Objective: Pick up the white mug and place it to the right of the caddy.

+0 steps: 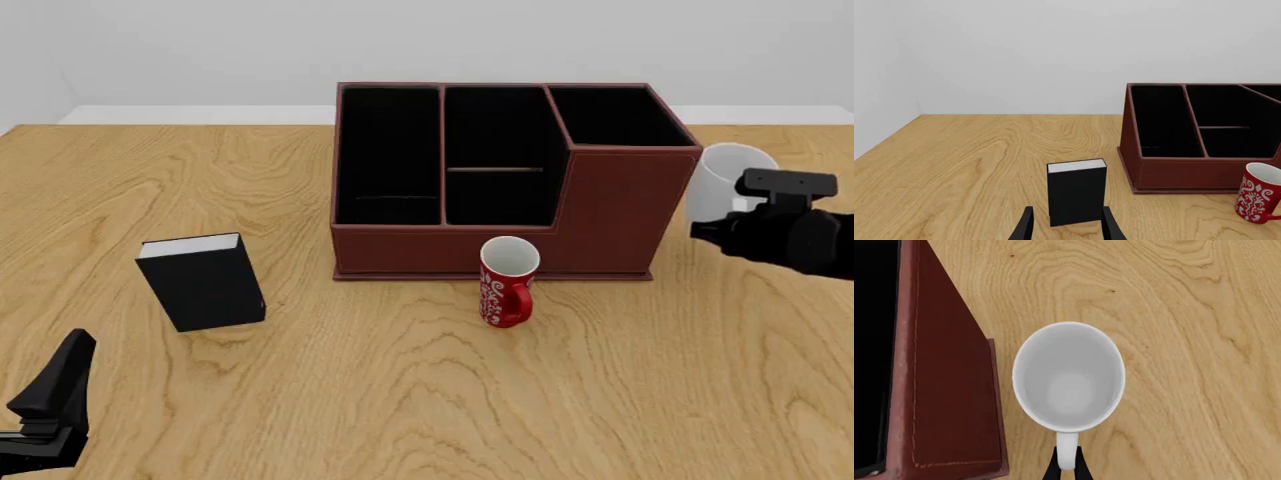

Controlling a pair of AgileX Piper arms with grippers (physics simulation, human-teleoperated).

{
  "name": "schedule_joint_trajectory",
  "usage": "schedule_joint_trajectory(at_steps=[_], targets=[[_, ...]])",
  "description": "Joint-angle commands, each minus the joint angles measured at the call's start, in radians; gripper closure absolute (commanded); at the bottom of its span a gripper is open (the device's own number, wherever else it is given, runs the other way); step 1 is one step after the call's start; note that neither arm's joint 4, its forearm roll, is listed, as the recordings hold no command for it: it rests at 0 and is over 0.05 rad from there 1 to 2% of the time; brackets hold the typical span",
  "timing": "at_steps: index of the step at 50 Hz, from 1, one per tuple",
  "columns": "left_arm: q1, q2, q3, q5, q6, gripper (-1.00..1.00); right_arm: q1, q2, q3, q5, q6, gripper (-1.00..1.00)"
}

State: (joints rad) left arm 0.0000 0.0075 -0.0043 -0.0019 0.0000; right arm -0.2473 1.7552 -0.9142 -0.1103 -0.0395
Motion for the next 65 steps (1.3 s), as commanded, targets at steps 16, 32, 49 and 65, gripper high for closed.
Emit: schedule_joint_trajectory(at_steps=[16,32,49,65], targets=[[0.000,0.000,0.000,0.000,0.000,-1.00,0.005,0.016,0.020,-0.030,0.018,1.00],[0.000,0.000,0.000,0.000,0.000,-1.00,0.026,0.002,0.026,-0.030,0.022,1.00],[0.000,0.000,0.000,0.000,0.000,-1.00,0.034,0.015,0.050,-0.060,0.034,1.00],[0.000,0.000,0.000,0.000,0.000,-1.00,0.033,0.036,0.056,-0.077,0.037,1.00]])
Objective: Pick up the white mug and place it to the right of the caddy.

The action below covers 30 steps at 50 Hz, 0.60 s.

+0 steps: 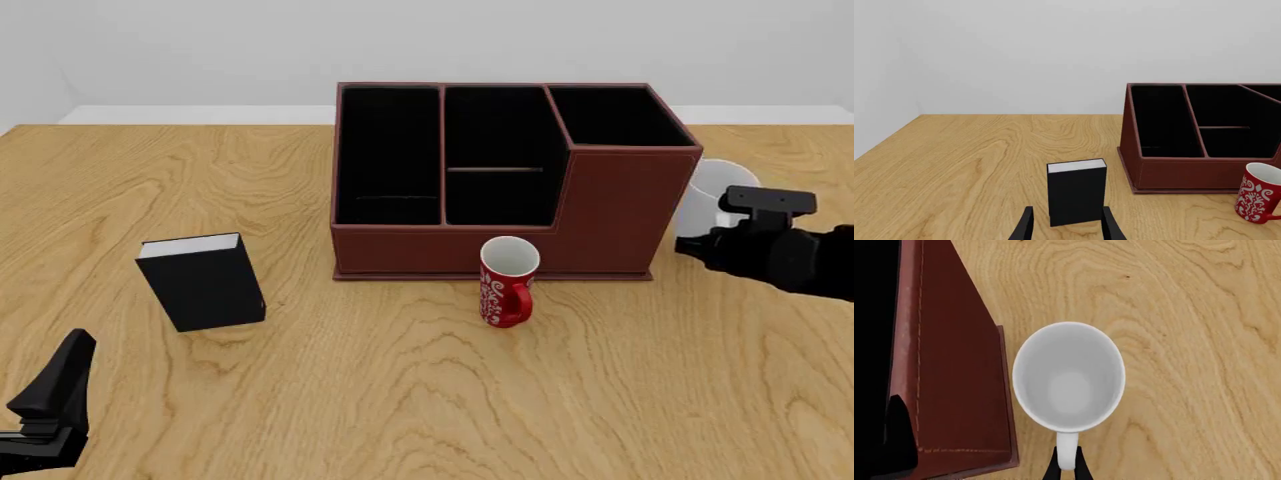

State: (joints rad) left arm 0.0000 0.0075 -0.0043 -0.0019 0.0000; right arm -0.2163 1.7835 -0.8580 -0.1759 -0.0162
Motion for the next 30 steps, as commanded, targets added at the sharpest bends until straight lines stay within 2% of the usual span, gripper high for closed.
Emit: schedule_joint_trajectory(at_steps=[1,30], targets=[[0.000,0.000,0.000,0.000,0.000,-1.00,0.001,0.007,0.000,-0.011,0.013,1.00],[0.000,0.000,0.000,0.000,0.000,-1.00,0.000,0.034,-0.001,-0.020,0.005,1.00]])
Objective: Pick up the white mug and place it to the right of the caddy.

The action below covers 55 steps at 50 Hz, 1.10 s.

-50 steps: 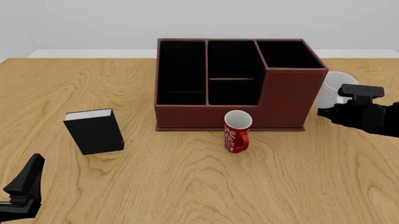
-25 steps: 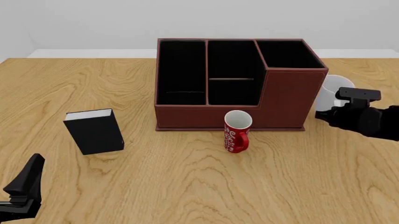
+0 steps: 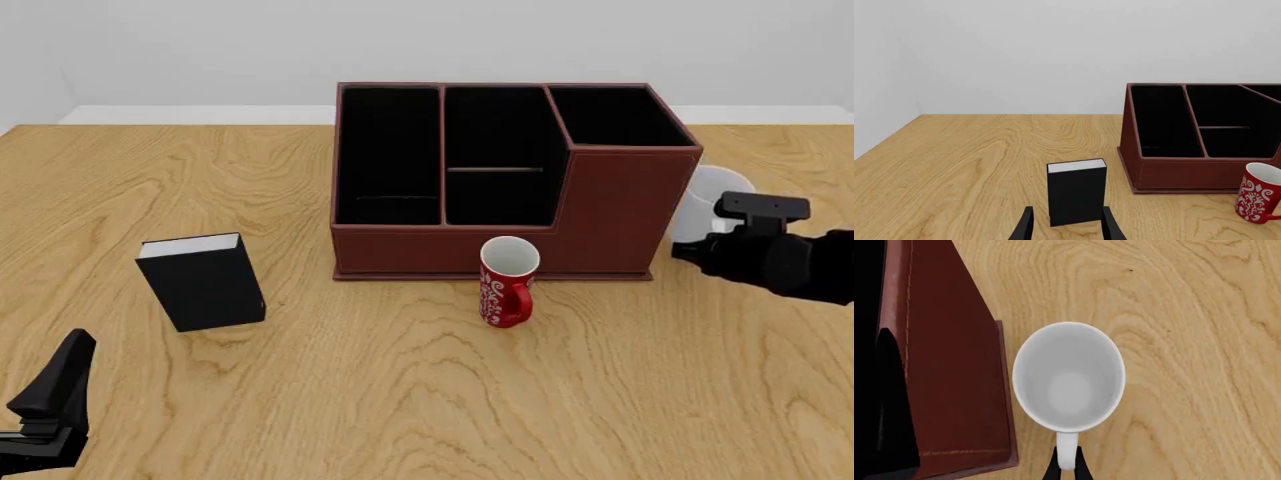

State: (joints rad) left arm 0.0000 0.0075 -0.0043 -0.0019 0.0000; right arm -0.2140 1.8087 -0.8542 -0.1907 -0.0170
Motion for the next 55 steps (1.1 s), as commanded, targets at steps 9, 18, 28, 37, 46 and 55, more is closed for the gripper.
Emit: schedule_joint_trajectory(at_steps=[9,18,28,37,46,55], targets=[[0.000,0.000,0.000,0.000,0.000,-1.00,-0.006,0.017,-0.006,-0.007,0.005,1.00],[0.000,0.000,0.000,0.000,0.000,-1.00,-0.003,0.037,-0.005,-0.020,0.009,1.00],[0.000,0.000,0.000,0.000,0.000,-1.00,0.000,0.031,-0.006,-0.015,0.011,1.00],[0.000,0.000,0.000,0.000,0.000,-1.00,-0.002,0.040,-0.007,-0.019,0.014,1.00],[0.000,0.000,0.000,0.000,0.000,-1.00,-0.002,0.048,-0.008,-0.023,0.015,1.00],[0.000,0.000,0.000,0.000,0.000,-1.00,-0.003,0.060,-0.010,-0.028,0.015,1.00]])
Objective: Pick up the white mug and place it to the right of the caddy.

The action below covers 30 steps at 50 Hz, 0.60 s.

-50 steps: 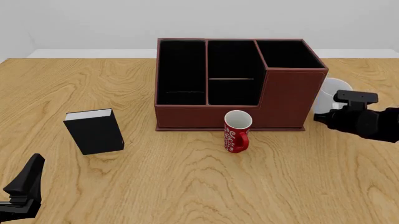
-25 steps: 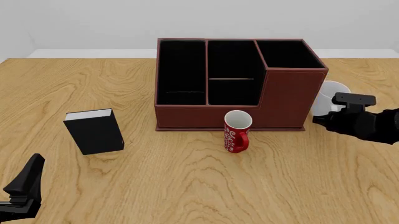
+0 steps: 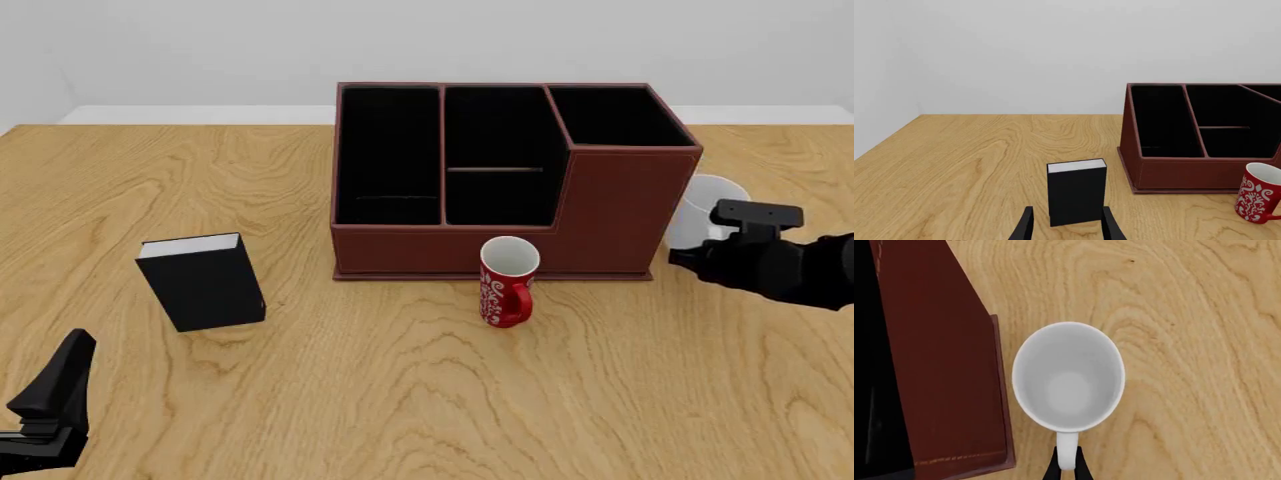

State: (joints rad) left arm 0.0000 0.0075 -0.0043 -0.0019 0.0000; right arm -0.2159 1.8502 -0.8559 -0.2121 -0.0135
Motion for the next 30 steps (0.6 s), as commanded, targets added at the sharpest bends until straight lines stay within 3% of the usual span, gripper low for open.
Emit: schedule_joint_trajectory(at_steps=[1,15,16,30], targets=[[0.000,0.000,0.000,0.000,0.000,-1.00,-0.002,0.020,-0.008,-0.009,0.013,1.00],[0.000,0.000,0.000,0.000,0.000,-1.00,-0.012,0.030,-0.012,-0.008,0.007,1.00],[0.000,0.000,0.000,0.000,0.000,-1.00,-0.016,0.031,-0.014,-0.007,0.002,-1.00],[0.000,0.000,0.000,0.000,0.000,-1.00,-0.015,0.027,-0.014,-0.005,0.002,-1.00]])
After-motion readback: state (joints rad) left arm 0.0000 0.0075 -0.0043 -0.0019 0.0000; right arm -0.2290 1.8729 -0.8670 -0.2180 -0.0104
